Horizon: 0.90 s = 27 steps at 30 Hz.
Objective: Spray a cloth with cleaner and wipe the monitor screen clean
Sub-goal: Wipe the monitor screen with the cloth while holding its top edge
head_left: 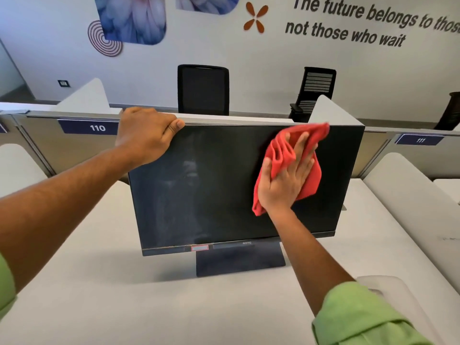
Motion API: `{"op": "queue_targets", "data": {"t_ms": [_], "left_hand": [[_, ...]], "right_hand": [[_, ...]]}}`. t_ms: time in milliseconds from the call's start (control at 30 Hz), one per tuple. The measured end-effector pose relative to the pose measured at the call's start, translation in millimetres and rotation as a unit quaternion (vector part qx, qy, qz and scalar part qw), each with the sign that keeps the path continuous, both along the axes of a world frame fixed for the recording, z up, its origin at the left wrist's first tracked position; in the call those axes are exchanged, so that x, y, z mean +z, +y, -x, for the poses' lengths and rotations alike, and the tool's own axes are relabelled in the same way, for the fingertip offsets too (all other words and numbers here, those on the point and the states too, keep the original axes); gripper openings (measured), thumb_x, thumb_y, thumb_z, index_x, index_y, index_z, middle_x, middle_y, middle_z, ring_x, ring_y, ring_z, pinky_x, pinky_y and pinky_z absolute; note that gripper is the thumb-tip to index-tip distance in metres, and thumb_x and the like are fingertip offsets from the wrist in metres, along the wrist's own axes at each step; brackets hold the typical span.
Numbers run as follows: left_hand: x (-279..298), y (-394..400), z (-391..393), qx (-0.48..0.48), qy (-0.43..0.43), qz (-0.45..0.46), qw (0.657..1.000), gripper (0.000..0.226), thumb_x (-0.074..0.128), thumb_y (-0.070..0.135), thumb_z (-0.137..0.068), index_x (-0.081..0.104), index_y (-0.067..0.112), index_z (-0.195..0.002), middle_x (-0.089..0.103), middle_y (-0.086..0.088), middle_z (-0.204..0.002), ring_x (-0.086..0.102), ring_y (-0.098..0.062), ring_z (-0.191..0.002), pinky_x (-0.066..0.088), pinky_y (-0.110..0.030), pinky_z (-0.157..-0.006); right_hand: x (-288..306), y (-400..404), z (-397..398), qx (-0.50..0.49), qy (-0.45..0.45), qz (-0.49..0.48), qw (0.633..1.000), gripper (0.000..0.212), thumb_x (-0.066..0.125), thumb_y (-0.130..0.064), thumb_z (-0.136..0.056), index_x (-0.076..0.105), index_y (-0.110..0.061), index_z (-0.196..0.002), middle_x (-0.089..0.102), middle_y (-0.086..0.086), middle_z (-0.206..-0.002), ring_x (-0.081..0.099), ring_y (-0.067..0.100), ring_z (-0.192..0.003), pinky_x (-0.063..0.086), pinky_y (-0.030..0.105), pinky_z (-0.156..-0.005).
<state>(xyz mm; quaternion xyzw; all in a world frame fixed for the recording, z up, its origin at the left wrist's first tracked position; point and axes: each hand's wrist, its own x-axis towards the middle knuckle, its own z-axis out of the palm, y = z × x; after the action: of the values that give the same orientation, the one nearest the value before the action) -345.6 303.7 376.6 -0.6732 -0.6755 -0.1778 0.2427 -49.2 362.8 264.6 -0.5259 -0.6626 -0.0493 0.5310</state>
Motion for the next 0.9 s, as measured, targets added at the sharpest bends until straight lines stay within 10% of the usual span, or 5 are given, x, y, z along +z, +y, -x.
{"op": "queue_targets", "data": {"t_ms": [167,733,900], "left_hand": [[-2,-3,4,-0.005,0.005,-0.009,1.0,0.064,0.021,0.056,-0.103,0.071,0.018,-0.09,0.06,-0.011,-0.072,0.052,-0.031,-0.073,0.039,-0.044,-0.08],[1,-4,1,-0.023,0.013,-0.017,1.0,0.068,0.017,0.058,-0.102,0.072,0.019,-0.098,0.067,-0.014,-0.081,0.059,-0.035,-0.076,0.037,-0.04,-0.07],[4,-10,-4,-0.017,-0.016,-0.002,1.0,0.064,0.02,0.057,-0.103,0.073,0.02,-0.1,0.067,-0.01,-0.081,0.048,-0.022,-0.072,0.034,-0.036,-0.069]], "right_hand": [[45,-5,64,0.048,-0.058,-0.077,0.994,0.068,0.048,-0.048,-0.106,0.028,-0.017,-0.163,0.018,0.029,-0.17,0.015,0.045,-0.16,0.019,0.061,-0.128],[-66,-58,29,0.232,-0.397,-0.1,0.882,0.06,0.047,-0.046,-0.109,0.031,-0.032,-0.165,0.02,-0.003,-0.175,0.012,0.028,-0.164,0.02,0.051,-0.131],[-56,-43,10,0.151,-0.253,-0.059,0.954,0.068,0.065,-0.039,-0.099,0.04,-0.028,-0.161,0.024,0.002,-0.174,0.014,0.034,-0.163,0.016,0.058,-0.13]]}}
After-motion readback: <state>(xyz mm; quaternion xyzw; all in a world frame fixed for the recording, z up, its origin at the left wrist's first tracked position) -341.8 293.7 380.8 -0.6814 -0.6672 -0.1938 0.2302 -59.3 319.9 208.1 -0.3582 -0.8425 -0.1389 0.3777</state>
